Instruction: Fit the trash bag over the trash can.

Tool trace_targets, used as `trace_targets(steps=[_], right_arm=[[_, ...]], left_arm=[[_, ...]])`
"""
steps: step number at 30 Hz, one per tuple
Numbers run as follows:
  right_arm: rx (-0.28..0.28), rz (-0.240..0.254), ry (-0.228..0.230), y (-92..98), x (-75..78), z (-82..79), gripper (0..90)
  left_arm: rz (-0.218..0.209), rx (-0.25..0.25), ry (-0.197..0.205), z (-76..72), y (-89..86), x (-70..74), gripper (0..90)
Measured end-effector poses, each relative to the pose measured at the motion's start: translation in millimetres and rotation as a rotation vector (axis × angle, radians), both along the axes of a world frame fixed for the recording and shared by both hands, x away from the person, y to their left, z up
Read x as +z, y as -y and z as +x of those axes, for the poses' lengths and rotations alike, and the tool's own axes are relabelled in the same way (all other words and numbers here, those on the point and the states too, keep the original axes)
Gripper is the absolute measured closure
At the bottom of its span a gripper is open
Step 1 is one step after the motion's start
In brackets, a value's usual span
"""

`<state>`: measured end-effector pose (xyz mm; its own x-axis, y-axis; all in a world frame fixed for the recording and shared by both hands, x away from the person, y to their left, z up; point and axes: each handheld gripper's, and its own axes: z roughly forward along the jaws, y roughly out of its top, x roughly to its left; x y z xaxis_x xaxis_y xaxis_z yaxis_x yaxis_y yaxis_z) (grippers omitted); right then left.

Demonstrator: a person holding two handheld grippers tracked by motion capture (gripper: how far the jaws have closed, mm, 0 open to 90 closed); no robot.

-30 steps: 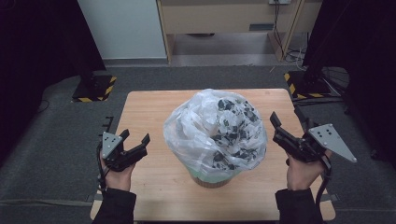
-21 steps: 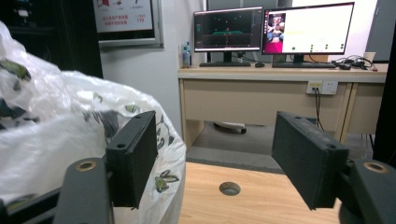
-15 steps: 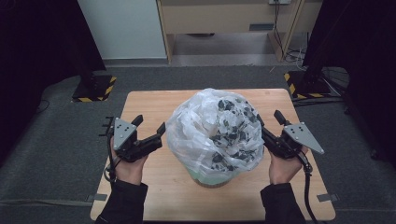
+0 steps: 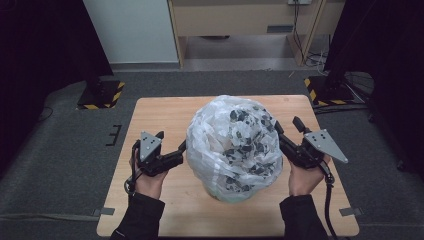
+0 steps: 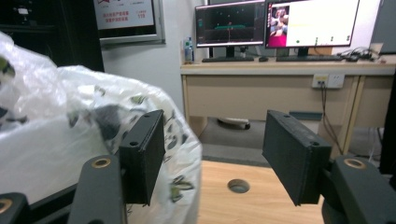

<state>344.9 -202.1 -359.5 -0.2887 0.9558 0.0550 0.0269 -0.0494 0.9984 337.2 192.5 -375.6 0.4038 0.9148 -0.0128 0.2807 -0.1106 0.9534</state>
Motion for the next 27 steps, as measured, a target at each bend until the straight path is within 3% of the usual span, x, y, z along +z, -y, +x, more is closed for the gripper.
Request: trace_targets(steps=[8,12,15,18,23,27], right_arm=[[0.032,-0.014,0.052,19.9,26.6,-11.5,33.7],[0.054,-0.019,0.086,24.9,36.5,-18.6,34.0],[0.086,0.004,0.098,27.2,41.8,-22.7,39.0],[0.118,0.02,0.102,27.6,47.2,-26.7,47.0],[0.182,0.038,0.117,24.6,58.8,-33.4,61.1],[0.255,0.034,0.139,16.5,71.9,-41.8,73.9]], left_arm=[[-0.065,0.037,0.062,-13.0,-20.6,7.0,19.9],[-0.054,0.064,0.057,-16.1,-32.3,2.7,19.8],[-0.041,0.07,0.035,-16.1,-36.2,-5.5,19.8],[-0.011,0.078,-0.03,-15.3,-41.1,-29.5,19.8],[0.01,0.083,-0.102,-15.4,-43.9,-61.7,20.3],[0.027,0.088,-0.163,-11.4,-45.1,-80.3,21.0]])
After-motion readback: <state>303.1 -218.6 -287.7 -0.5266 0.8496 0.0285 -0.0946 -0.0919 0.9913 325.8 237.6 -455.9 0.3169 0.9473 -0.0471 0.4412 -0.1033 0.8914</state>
